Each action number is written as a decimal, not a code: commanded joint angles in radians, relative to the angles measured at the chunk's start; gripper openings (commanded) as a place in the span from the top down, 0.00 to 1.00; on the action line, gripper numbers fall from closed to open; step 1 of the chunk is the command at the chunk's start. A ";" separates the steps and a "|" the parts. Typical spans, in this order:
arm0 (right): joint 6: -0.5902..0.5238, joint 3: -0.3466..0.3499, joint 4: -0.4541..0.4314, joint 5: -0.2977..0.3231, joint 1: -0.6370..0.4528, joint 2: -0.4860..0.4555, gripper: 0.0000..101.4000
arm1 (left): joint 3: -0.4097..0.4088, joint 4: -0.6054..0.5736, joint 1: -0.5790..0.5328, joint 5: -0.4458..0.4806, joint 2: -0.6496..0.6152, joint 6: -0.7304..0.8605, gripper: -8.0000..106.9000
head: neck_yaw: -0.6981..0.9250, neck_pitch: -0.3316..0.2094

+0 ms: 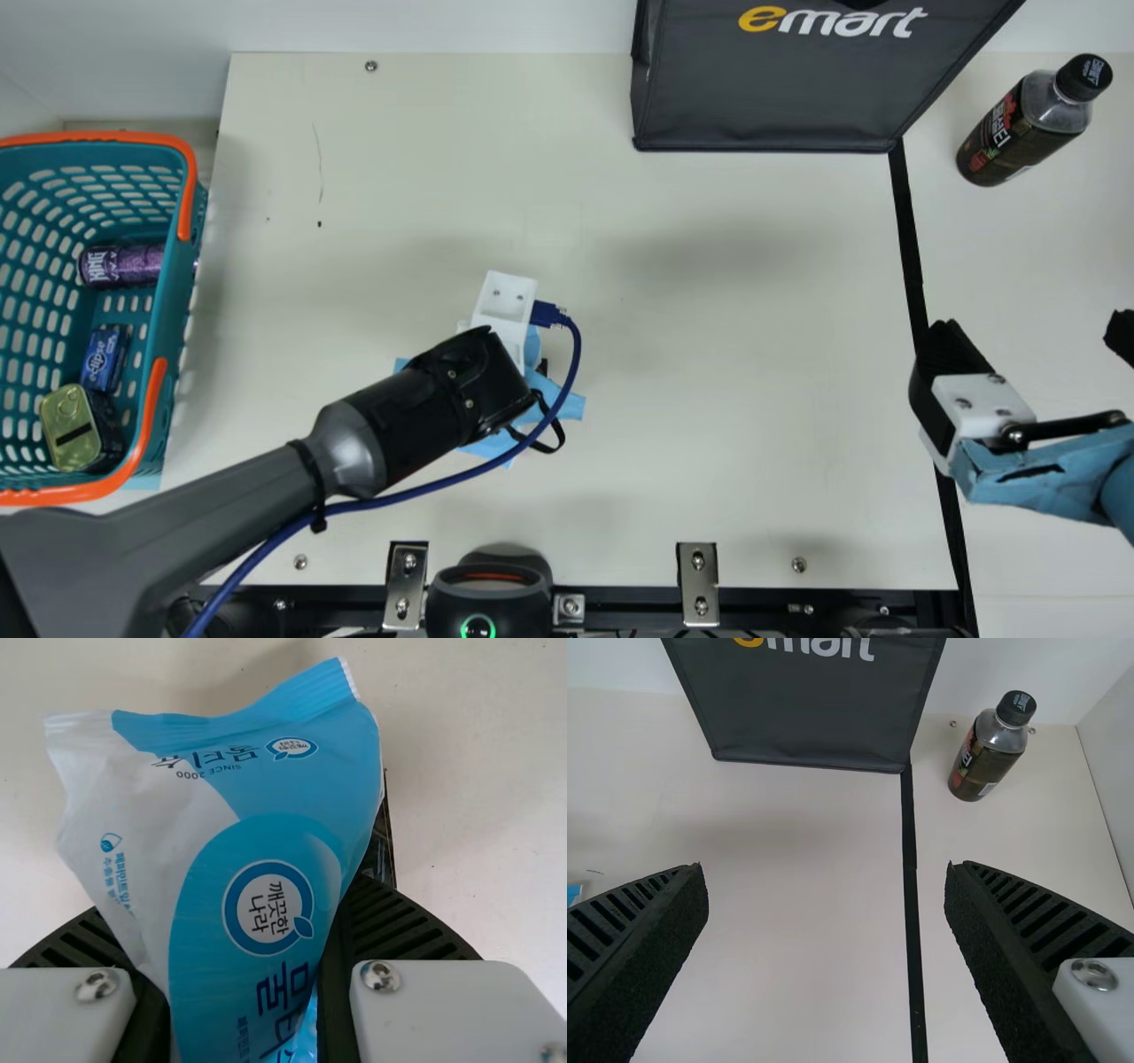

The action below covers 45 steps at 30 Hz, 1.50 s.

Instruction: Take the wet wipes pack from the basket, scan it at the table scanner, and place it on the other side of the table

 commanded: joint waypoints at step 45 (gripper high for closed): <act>0.000 0.000 0.000 -0.001 0.000 0.000 0.06 | 0.091 -0.012 0.054 -0.279 -0.103 -0.142 1.00 | 0.002 -0.030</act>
